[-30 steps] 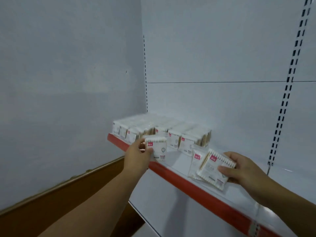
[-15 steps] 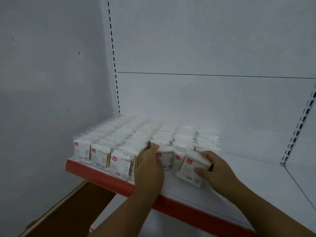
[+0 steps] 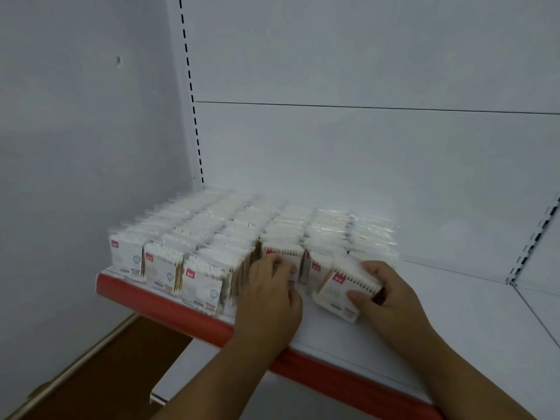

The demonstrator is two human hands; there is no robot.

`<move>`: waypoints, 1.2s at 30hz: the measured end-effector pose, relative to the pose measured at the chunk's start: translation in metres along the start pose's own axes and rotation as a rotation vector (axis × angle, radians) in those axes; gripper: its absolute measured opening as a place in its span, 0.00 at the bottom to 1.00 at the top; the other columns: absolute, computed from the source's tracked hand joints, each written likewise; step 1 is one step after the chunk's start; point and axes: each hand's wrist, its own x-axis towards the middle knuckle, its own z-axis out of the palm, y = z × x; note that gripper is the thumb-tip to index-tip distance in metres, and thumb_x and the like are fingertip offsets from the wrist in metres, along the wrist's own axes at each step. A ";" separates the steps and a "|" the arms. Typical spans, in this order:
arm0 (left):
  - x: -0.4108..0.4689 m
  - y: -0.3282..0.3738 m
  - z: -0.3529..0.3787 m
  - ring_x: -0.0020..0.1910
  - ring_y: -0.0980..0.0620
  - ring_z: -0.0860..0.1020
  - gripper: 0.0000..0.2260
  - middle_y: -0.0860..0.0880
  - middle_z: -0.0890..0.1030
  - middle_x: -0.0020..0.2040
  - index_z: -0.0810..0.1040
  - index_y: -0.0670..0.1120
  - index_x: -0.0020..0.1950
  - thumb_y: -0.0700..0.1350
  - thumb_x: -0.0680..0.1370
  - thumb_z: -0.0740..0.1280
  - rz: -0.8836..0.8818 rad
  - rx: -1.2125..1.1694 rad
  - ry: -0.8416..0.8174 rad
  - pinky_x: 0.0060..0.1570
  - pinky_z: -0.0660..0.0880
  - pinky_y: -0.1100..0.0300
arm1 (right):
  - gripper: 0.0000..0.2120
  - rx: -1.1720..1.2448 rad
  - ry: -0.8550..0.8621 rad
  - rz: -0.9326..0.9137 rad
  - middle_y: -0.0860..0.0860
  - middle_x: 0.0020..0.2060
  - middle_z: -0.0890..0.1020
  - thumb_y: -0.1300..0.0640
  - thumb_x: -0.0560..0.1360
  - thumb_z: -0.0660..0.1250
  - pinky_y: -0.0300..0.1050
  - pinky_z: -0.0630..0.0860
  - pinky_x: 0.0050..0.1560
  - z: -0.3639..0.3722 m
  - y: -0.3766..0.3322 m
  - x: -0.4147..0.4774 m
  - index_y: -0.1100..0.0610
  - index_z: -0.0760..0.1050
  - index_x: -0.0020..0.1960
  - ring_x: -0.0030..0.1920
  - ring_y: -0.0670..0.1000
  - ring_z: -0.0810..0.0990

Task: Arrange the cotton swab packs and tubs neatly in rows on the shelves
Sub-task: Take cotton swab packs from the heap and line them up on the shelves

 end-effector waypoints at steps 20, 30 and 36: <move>0.028 0.028 0.005 0.78 0.46 0.49 0.27 0.48 0.57 0.79 0.61 0.55 0.76 0.50 0.78 0.63 0.376 0.164 -0.200 0.72 0.39 0.39 | 0.18 0.337 0.339 0.056 0.49 0.42 0.81 0.74 0.71 0.66 0.37 0.78 0.34 -0.033 -0.002 0.000 0.50 0.76 0.47 0.40 0.44 0.81; 0.033 0.008 0.028 0.75 0.42 0.58 0.32 0.45 0.66 0.75 0.60 0.53 0.76 0.63 0.73 0.53 0.333 0.387 -0.123 0.68 0.44 0.30 | 0.20 -0.410 0.258 -0.179 0.50 0.65 0.70 0.60 0.67 0.77 0.45 0.64 0.63 -0.021 0.016 0.001 0.52 0.80 0.57 0.67 0.51 0.65; 0.036 0.001 0.034 0.76 0.41 0.54 0.39 0.42 0.56 0.78 0.45 0.51 0.79 0.67 0.73 0.51 0.331 0.409 -0.105 0.67 0.43 0.32 | 0.29 -0.591 0.147 -0.057 0.53 0.77 0.54 0.49 0.74 0.70 0.55 0.53 0.73 -0.021 0.015 0.002 0.50 0.67 0.73 0.77 0.55 0.50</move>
